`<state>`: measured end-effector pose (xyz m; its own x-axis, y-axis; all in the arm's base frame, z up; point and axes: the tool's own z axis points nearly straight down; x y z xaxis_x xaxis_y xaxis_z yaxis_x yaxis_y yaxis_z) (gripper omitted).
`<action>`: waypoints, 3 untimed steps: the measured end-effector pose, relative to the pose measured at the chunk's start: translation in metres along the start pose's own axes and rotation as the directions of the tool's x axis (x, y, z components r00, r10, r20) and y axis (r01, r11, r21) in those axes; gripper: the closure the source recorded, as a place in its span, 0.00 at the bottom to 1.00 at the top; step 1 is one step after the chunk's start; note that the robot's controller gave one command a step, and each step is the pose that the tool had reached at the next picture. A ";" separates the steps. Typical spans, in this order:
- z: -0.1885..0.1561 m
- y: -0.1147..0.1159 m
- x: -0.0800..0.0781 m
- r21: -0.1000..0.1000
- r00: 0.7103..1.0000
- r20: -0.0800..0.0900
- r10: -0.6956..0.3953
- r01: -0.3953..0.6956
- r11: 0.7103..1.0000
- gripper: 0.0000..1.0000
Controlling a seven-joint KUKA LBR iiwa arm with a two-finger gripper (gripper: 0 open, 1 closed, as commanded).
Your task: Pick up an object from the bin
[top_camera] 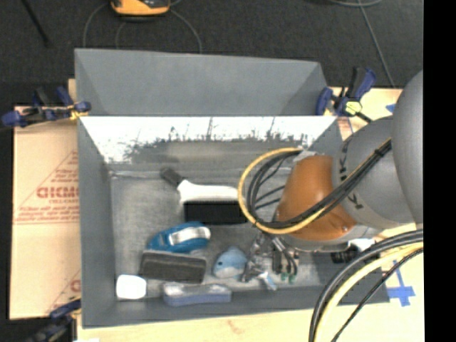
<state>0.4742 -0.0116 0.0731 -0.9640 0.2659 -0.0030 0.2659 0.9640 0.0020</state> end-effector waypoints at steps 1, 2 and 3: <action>0.000 0.000 0.000 0.000 1.000 0.000 0.000 0.000 1.000 1.00; 0.000 0.000 0.000 0.000 1.000 0.001 -0.001 0.001 1.000 1.00; -0.005 0.000 0.001 0.001 1.000 -0.002 -0.002 0.002 1.000 1.00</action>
Offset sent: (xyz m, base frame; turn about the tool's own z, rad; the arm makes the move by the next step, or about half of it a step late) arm 0.0000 0.0001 0.0040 0.0000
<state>0.4731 -0.0116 0.0777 -0.9646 0.2638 -0.0011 0.2638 0.9646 0.0006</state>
